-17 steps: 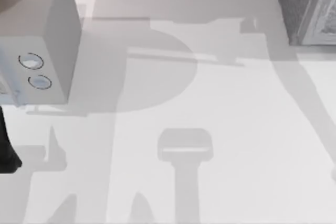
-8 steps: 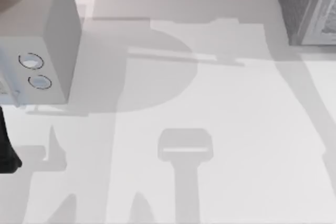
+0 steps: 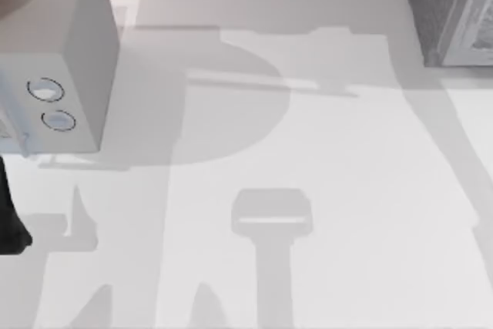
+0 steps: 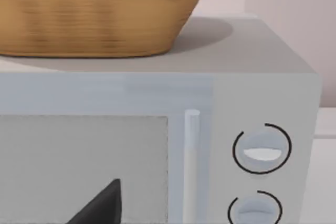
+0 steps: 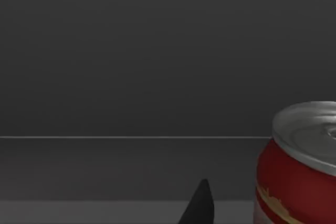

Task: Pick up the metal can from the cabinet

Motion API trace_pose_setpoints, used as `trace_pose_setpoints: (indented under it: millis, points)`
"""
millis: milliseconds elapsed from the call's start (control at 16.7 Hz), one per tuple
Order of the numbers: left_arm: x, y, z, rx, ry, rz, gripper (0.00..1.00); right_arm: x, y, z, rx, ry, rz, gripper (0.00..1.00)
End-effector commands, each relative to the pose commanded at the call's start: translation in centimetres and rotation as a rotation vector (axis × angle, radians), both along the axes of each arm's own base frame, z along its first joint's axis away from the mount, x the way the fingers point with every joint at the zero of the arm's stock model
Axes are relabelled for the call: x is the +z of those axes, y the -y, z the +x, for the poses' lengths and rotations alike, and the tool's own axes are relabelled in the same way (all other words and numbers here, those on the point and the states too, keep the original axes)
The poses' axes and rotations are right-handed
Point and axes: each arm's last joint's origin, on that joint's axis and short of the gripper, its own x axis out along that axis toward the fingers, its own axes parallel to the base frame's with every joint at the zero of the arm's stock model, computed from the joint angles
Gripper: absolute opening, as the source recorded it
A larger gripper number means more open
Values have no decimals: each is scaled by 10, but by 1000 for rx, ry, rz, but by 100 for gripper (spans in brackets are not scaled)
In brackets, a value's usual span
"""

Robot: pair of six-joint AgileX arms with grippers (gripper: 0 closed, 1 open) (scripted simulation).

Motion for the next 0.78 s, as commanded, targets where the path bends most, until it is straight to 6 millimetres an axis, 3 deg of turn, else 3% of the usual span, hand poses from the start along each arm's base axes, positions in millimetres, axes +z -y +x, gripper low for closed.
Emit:
trace_pose_setpoints:
  millis: [240,780]
  points:
    - [0,0,0,0,0,0,100,0,0,0,0,0,0,2]
    - [0,0,0,0,0,0,100,0,0,0,1,1,1,0]
